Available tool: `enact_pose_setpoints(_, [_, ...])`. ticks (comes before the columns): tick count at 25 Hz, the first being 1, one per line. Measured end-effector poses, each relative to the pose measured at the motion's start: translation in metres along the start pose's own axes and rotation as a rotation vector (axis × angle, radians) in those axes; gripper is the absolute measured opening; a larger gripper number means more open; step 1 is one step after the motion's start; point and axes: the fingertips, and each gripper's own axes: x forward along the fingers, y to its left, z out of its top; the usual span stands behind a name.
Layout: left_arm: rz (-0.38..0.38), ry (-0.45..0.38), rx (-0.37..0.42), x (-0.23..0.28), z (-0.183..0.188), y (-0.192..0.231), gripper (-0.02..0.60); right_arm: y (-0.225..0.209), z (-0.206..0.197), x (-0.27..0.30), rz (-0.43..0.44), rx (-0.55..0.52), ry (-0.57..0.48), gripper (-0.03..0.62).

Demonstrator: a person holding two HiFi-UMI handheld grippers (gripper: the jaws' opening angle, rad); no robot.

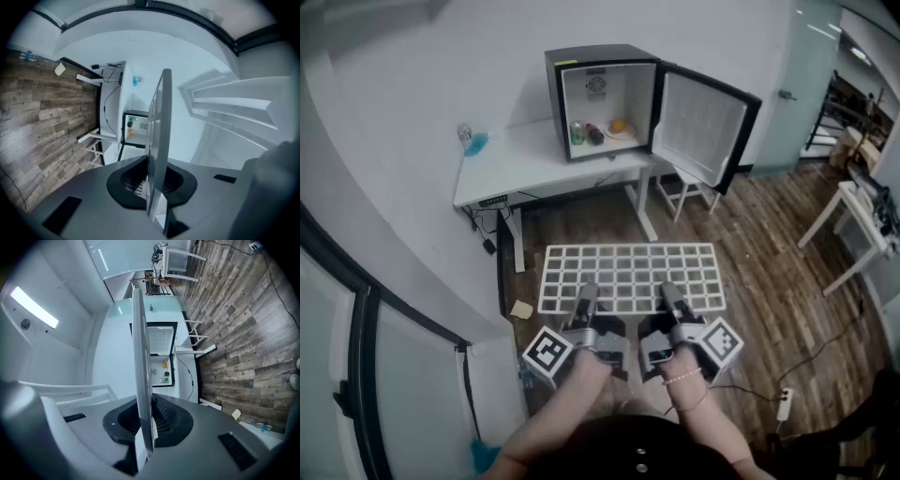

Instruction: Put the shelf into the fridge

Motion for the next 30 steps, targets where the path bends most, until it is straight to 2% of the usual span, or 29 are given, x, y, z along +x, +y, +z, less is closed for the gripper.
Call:
enact_pose_setpoints(15, [0.004,-0.008,0.016,0.003,-0.008,0.001,0.034,0.003,0.008,0.0,0.003,-0.016,0.007,0.034])
enact_pose_setpoints(30, [0.022,-0.037,0.019,0.024,-0.018,0.017,0.034,-0.014,0.031,0.017,-0.012,0.043,0.048,0.034])
